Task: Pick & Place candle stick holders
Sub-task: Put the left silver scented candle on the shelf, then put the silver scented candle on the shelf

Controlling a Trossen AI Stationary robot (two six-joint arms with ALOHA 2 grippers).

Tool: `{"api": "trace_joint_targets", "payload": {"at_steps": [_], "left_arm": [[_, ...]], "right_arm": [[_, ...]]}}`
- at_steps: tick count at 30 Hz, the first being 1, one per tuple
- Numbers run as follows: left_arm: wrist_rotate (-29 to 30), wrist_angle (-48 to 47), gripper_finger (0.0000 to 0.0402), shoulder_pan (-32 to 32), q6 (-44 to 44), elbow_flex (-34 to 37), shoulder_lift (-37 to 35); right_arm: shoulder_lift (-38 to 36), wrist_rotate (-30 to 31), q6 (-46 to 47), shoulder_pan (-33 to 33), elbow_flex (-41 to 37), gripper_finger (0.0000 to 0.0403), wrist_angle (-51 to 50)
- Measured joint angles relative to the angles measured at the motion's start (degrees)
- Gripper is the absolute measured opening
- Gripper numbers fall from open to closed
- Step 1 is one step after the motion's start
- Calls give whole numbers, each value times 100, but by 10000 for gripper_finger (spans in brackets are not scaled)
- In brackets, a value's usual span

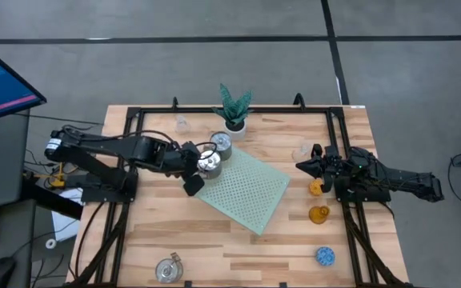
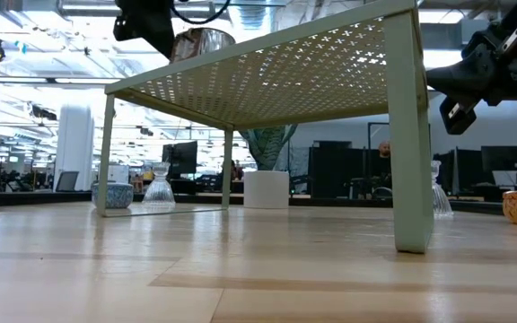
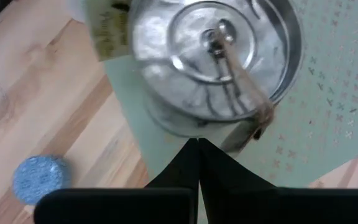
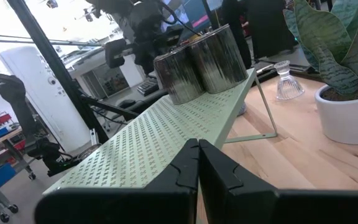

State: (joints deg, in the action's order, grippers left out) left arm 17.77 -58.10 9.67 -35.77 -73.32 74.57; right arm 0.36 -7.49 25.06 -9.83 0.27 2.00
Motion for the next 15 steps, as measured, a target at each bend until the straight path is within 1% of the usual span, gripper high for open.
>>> {"api": "trace_joint_targets", "payload": {"at_steps": [3, 4, 5, 8, 11, 13, 15], "left_arm": [[-17, -272, 3, 1, -81, 0, -294], [-113, -363, 3, 2, -157, 0, -402], [-351, -428, 3, 5, -207, 0, -518], [-1456, -461, 10, 109, -403, -3, -836], [-2432, -456, 30, 438, -515, -4, -994], [-2701, -441, 49, 775, -522, -3, -1041], [-2781, -384, 78, 1165, -485, -4, -1043]], "right_arm": [[-2, 0, 0, -2, -1, 0, 2], [-1, 0, -1, -1, -1, 0, 2], [-2, 0, 0, -2, 0, 0, 2], [-2, 0, 0, 0, -2, 0, 2], [-2, 0, 0, -1, 0, 0, 2], [-2, 0, 0, 0, -1, 0, 0], [-2, 0, 0, -1, 0, 0, 1]]}}
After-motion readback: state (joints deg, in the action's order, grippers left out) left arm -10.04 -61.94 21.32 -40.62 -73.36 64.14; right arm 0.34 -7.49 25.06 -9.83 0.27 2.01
